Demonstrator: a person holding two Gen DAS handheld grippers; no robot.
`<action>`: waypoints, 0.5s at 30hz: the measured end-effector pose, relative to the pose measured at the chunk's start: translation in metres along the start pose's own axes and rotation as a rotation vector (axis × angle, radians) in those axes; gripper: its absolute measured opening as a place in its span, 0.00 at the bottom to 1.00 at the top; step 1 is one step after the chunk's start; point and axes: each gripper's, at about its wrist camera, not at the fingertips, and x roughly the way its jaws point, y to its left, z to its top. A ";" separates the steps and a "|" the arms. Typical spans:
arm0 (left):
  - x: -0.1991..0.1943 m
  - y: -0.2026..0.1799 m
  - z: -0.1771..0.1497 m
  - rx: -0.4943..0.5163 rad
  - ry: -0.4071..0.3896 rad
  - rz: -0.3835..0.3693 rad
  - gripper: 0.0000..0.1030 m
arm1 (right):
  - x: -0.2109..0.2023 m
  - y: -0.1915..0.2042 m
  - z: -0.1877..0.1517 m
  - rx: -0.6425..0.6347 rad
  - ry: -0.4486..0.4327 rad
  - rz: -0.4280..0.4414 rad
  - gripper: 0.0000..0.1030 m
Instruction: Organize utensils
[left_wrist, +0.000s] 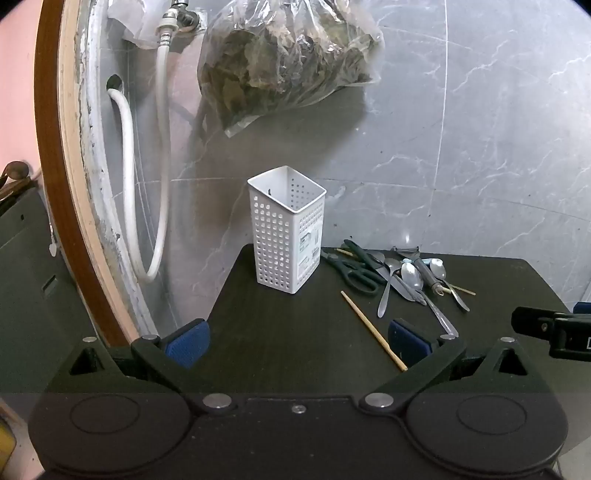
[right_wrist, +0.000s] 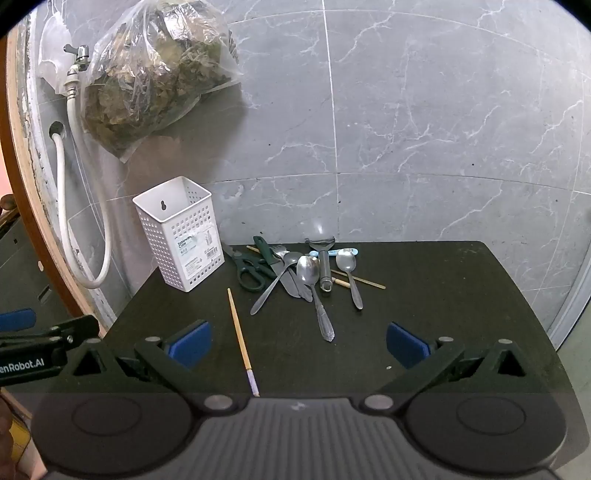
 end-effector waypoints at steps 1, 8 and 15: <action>0.000 0.000 0.000 0.000 -0.001 0.000 0.99 | 0.000 0.000 0.000 0.000 0.000 0.000 1.00; 0.000 0.000 0.000 0.000 0.002 0.000 0.99 | 0.001 0.000 0.001 0.000 0.002 0.001 1.00; 0.000 0.001 0.001 -0.001 0.003 0.001 0.99 | 0.002 0.000 0.001 0.001 0.002 0.000 1.00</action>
